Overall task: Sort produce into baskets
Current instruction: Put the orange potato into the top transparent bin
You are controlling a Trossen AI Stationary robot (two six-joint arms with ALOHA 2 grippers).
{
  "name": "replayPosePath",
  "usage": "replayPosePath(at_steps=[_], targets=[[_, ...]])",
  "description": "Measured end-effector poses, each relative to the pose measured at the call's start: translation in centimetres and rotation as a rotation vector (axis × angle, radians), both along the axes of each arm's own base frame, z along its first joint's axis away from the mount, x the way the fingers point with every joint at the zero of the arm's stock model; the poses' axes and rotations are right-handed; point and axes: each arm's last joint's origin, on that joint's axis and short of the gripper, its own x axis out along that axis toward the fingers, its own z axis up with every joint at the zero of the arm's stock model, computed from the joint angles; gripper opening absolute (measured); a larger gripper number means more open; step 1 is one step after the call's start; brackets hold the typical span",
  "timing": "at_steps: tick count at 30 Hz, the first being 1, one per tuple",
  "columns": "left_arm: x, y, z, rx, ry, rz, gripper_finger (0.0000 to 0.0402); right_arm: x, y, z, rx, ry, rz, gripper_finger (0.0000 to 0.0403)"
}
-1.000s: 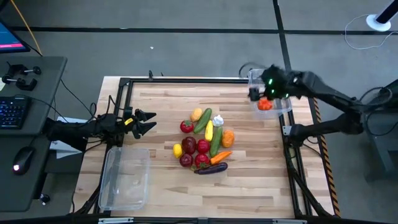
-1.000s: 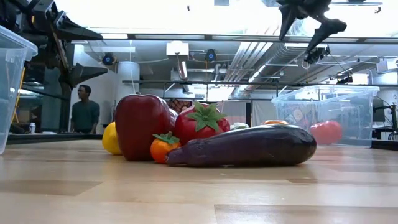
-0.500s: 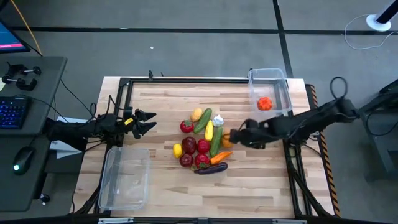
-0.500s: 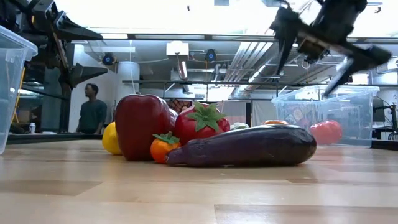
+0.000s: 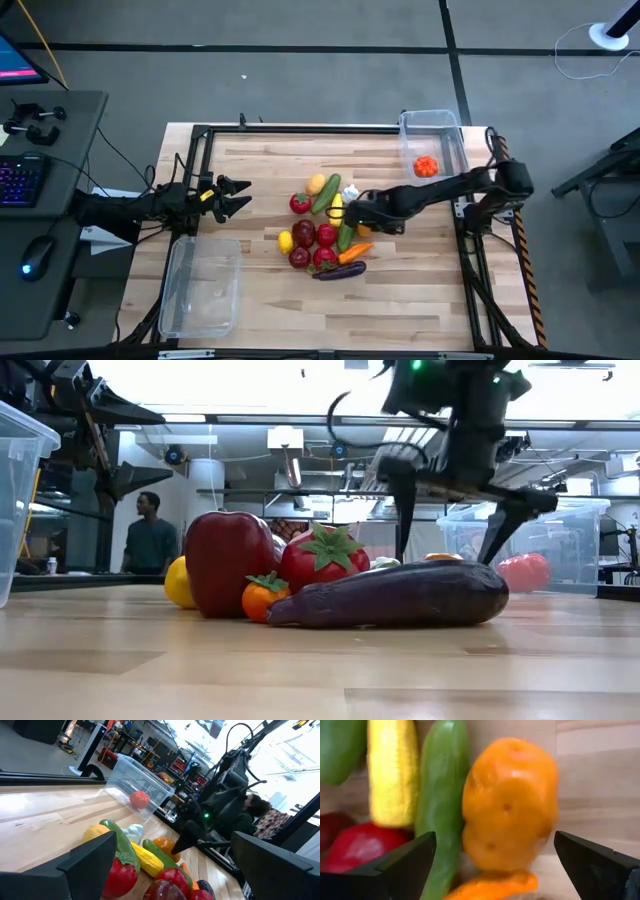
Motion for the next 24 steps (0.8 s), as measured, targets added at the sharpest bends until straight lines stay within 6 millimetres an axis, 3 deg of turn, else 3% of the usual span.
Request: replayPosePath(at_steps=[11,24], targets=[[0.0,0.0,0.0,0.000,0.000,0.000,0.0378,-0.7,-1.0,-0.7,-0.019,0.177,0.032,0.0397],[0.0,0.0,0.0,0.000,0.000,0.000,0.0378,-1.0,-0.5,-0.7,-0.078,0.207,0.117,0.0397]])
